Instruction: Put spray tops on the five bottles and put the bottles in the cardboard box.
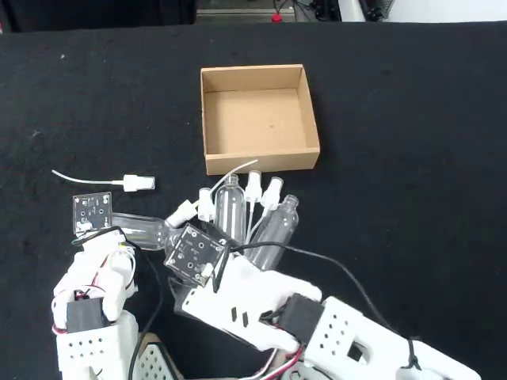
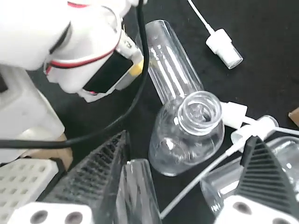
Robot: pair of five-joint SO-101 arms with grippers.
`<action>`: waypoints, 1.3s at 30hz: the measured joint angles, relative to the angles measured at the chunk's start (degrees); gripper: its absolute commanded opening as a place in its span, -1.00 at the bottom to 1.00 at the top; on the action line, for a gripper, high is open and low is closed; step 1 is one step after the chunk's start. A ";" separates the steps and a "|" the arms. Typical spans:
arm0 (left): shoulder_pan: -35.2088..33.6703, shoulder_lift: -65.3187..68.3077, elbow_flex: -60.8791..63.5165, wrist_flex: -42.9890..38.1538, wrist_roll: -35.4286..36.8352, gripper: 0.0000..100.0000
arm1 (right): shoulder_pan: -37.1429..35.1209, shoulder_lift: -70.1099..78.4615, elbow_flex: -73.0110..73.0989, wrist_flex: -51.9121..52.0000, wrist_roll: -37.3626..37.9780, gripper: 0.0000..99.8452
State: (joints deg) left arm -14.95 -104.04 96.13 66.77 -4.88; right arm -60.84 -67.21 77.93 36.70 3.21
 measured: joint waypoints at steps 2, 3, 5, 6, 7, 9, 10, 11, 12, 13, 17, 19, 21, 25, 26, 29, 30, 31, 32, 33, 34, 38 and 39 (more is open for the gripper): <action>0.00 0.00 0.00 0.00 0.00 -0.94 | 0.00 0.09 1.23 -3.08 0.00 -0.26; 0.00 0.00 0.00 0.00 0.00 -0.94 | 0.00 0.09 1.58 -4.31 0.00 -0.26; 0.00 0.00 0.00 0.00 0.00 -0.94 | 0.00 0.09 2.55 -6.15 0.00 -0.26; 0.00 0.00 0.00 0.00 0.00 -0.94 | 0.09 0.09 2.99 -6.95 0.00 -0.26; 0.00 0.00 0.00 0.00 0.00 -0.94 | 0.09 0.09 3.43 -7.82 0.00 -0.26; 0.00 0.00 0.00 0.00 0.00 -0.94 | 0.09 0.09 4.66 -9.58 0.00 -0.26; 0.00 0.00 0.00 0.00 0.00 -0.94 | 0.18 0.09 5.27 -10.73 0.00 -0.26; 0.00 0.00 0.00 0.00 0.00 -0.94 | 0.44 0.09 5.98 -11.78 0.00 -0.26; 0.00 0.00 0.00 0.00 0.00 -0.94 | 0.70 0.09 6.42 -12.75 0.00 -0.26; 0.00 0.00 0.00 0.00 0.00 -0.94 | 0.70 0.09 6.77 -13.63 0.00 -0.26; 0.00 0.00 0.00 0.00 0.00 -0.94 | 0.70 0.09 7.21 -15.47 0.00 -0.26; 0.00 0.00 0.00 0.00 0.00 -0.94 | 0.70 0.09 7.21 -15.65 0.00 -0.26; 0.00 0.00 0.00 0.00 0.00 -0.94 | 0.88 0.09 7.21 -15.82 0.00 -0.26; 0.00 0.00 0.00 0.00 0.00 -0.94 | 0.88 0.09 7.21 -15.82 0.00 -0.26; 0.00 0.00 0.00 0.00 0.00 -0.94 | 0.88 0.09 7.21 -15.82 0.00 -0.26; 0.00 0.00 0.00 0.00 0.00 -0.94 | 0.88 0.09 7.21 -15.82 0.00 -0.26; 0.00 0.00 0.00 0.00 0.00 -0.94 | 0.88 0.09 7.21 -15.82 0.00 -0.26; 0.00 0.00 0.00 0.00 0.00 -0.94 | 0.88 0.09 7.21 -15.82 0.00 -0.26; 0.00 0.00 0.00 0.00 0.00 -0.94 | 0.88 0.09 7.21 -15.82 0.00 -0.26; 0.00 0.00 0.00 0.00 0.00 -0.94 | 0.88 0.09 7.21 -15.82 0.00 -0.26; 0.00 0.00 0.00 0.00 0.00 -0.94 | 0.88 0.09 7.21 -15.82 0.00 -0.26; 0.00 0.00 0.00 0.00 0.00 -0.94 | 0.88 0.09 7.21 -15.74 -0.18 -0.34; 0.00 0.00 0.00 0.00 0.00 -0.94 | 0.88 0.09 6.95 -15.56 -0.26 -0.36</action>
State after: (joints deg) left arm -14.95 -104.04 96.13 66.77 -4.88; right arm -59.96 -67.12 84.88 21.14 2.95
